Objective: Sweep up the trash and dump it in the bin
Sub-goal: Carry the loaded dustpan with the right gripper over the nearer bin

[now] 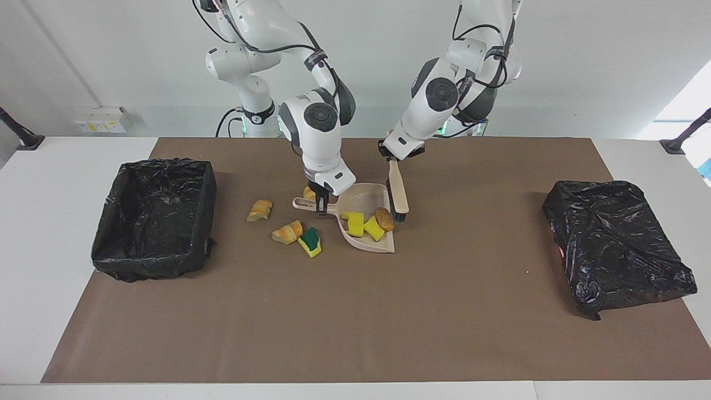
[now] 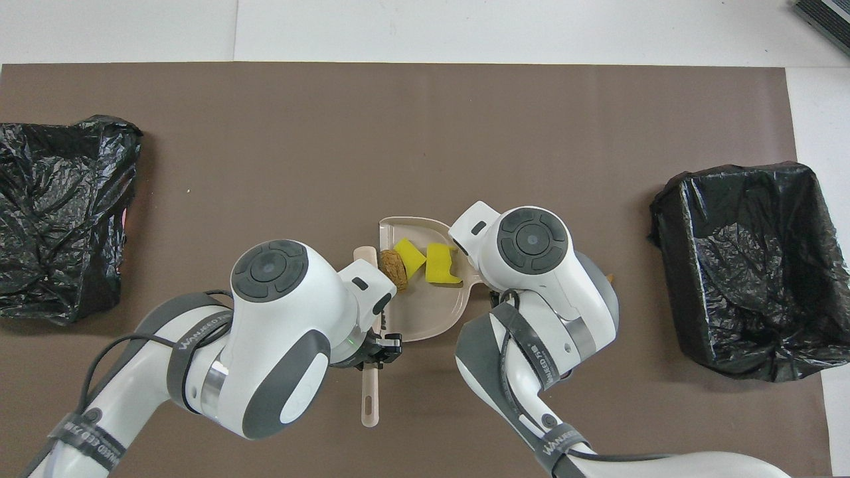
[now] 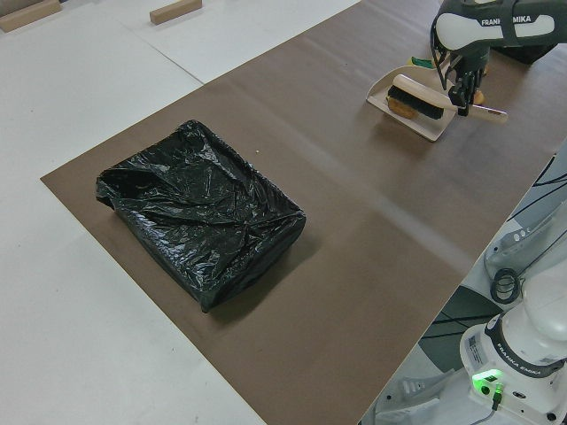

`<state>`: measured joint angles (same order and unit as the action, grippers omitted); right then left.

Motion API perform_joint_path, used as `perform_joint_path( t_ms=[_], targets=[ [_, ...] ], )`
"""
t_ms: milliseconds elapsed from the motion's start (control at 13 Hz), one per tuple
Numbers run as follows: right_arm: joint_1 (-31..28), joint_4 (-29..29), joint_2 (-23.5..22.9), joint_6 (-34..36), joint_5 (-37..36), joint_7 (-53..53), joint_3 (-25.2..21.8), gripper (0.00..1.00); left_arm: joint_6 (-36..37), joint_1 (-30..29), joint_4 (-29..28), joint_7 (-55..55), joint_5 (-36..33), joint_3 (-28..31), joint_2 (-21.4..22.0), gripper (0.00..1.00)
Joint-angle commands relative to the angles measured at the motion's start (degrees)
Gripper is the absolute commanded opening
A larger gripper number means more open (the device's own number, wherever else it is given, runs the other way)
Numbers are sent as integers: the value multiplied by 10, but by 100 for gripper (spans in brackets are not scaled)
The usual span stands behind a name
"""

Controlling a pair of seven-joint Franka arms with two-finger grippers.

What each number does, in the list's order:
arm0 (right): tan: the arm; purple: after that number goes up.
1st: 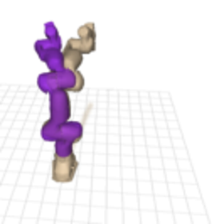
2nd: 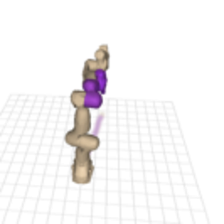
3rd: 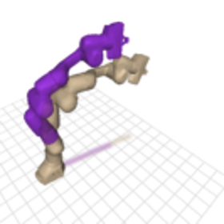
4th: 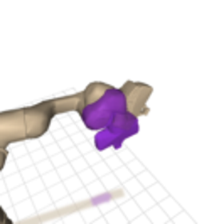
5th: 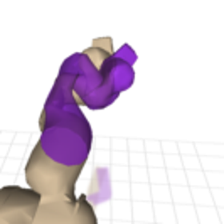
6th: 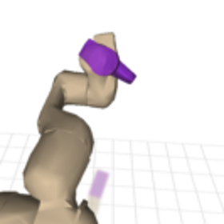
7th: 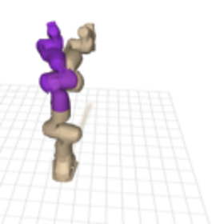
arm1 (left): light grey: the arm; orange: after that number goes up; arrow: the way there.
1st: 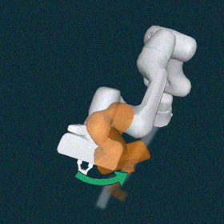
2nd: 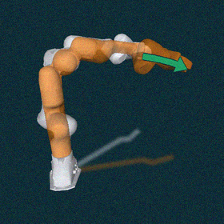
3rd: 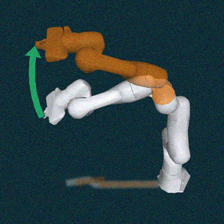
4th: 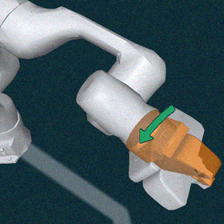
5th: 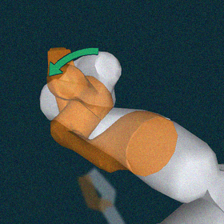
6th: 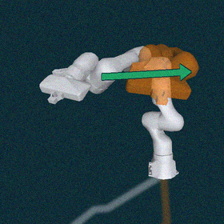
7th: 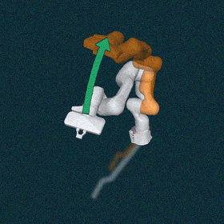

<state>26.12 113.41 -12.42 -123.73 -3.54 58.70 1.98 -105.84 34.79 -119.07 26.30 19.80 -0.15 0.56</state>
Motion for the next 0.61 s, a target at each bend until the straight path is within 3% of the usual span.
perform_joint_path(
  t_ms=[0, 230, 538],
  targets=[
    [-11, 12, 3, -21, 10, 3, 5, 0, 50, -37, 9, -40, -8, 0, 41, 0],
    [-21, 3, 5, -21, 12, 9, 6, 0, 120, -75, 9, -64, -27, -1, 67, 0],
    [-51, -16, 7, -21, 93, 90, 5, 0, 119, -95, -34, -56, -41, -2, 96, 0]
  ],
)
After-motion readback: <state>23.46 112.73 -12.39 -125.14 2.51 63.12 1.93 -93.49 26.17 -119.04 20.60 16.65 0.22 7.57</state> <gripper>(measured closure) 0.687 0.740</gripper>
